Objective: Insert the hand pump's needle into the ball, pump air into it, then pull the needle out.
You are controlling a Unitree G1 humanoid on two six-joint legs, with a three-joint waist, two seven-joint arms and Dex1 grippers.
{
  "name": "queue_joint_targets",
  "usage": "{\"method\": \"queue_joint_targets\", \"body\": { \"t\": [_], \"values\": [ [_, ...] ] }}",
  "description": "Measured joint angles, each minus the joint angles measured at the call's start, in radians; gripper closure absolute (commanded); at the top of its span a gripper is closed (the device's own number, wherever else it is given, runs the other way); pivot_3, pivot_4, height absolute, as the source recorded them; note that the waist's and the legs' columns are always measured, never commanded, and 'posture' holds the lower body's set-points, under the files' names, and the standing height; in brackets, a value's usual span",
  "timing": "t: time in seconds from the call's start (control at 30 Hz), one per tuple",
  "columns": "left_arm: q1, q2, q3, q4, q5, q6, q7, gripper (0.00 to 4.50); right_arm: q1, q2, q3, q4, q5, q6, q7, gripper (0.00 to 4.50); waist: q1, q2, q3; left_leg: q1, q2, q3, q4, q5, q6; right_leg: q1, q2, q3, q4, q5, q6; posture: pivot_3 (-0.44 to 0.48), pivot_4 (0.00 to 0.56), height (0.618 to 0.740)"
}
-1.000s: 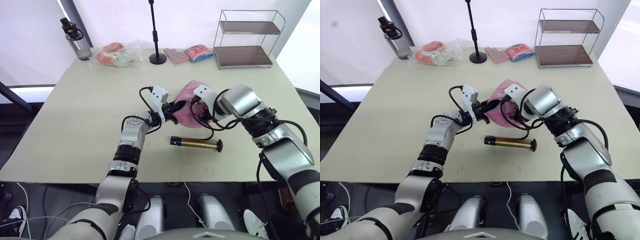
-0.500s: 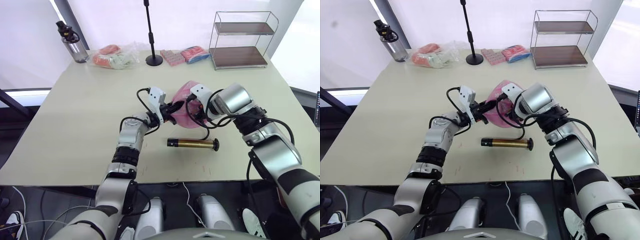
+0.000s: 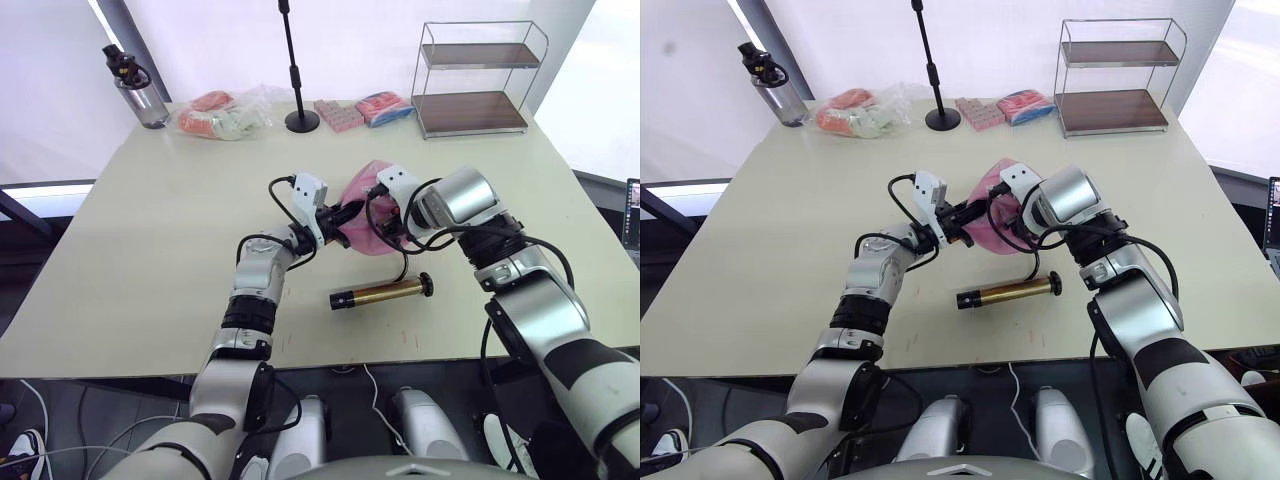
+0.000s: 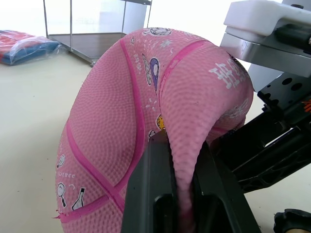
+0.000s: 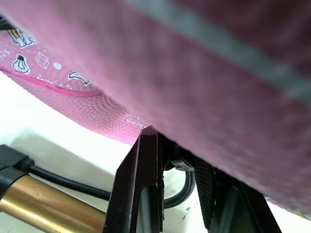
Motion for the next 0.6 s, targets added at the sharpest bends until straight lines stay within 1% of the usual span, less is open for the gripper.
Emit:
{"method": "queue_joint_targets", "body": {
  "t": [0.23,0.43,0.6],
  "values": [
    [0.000,-0.001,0.001,0.001,0.000,0.000,0.000,4.45,0.023,-0.009,0.009,-0.019,-0.012,-0.035,0.020,4.19,-0.001,0.000,0.000,0.000,0.000,0.000,0.000,0.000,0.000,0.000,0.000,0.000,0.000,0.000,0.000,0.000,0.150,0.731],
    [-0.016,-0.010,0.001,0.022,0.001,-0.006,0.003,4.45,0.089,-0.056,0.047,-0.148,-0.026,-0.045,0.053,4.19,0.004,0.000,0.000,-0.001,0.000,0.000,0.000,0.000,0.000,0.000,0.000,0.000,-0.001,0.000,0.000,0.000,0.150,0.731],
    [-0.036,-0.015,0.005,0.056,0.001,-0.018,0.007,4.45,0.141,-0.094,0.053,-0.251,-0.030,-0.044,0.062,4.19,0.012,0.000,0.000,-0.003,0.000,-0.001,-0.001,0.000,0.000,-0.001,-0.001,-0.001,-0.005,0.000,0.000,0.000,0.150,0.731]
  ]
}}
